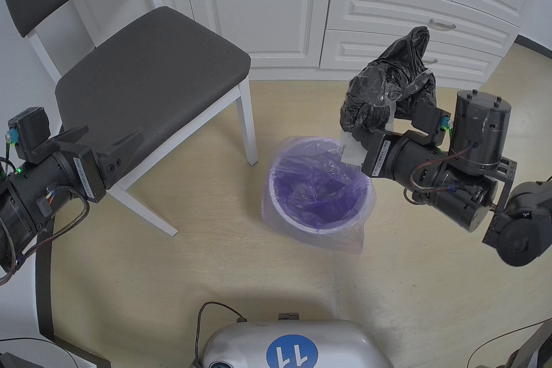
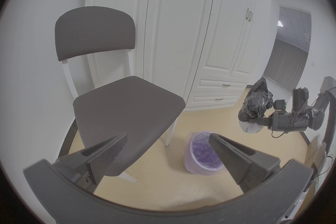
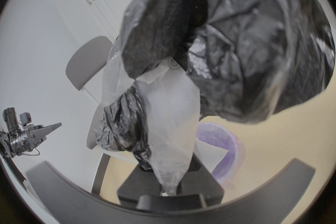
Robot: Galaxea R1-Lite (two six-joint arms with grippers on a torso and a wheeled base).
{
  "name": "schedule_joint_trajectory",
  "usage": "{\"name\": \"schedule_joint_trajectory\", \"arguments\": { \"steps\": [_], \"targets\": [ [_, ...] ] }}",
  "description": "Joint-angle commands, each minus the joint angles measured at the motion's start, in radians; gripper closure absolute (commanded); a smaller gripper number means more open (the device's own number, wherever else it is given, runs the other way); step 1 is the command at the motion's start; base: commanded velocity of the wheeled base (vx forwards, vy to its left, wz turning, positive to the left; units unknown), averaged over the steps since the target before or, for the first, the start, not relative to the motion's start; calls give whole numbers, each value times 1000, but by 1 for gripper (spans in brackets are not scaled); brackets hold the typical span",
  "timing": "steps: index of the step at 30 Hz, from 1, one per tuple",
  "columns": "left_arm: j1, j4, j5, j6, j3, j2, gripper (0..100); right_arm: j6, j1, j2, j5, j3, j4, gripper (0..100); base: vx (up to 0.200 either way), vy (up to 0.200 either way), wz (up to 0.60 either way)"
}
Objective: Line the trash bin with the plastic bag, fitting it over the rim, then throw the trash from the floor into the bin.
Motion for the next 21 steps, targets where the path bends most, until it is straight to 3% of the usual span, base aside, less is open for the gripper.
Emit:
{"name": "schedule_joint_trajectory", "arguments": {
  "steps": [1,4,6,7,14,18,21],
  "targets": [
    [4,0,2,14,2,2,0,-29,17,180,-15,114,-296,100,0,0,0],
    [6,-2,2,19,2,-1,0,-60,12,242,-15,129,-439,100,0,0,0],
    [6,-2,2,19,2,-1,0,-60,12,242,-15,129,-439,100,0,0,0],
    [6,-2,2,20,3,-4,0,-102,8,282,-15,141,-532,100,0,0,0],
    [7,-2,2,20,3,-4,0,-120,17,348,-18,152,-607,100,0,0,0],
    [7,-2,2,20,2,-10,0,-123,6,461,-16,120,-770,100,0,0,0],
    [7,-2,2,20,2,-12,0,-129,2,492,-16,105,-787,100,0,0,0]
  ]
}}
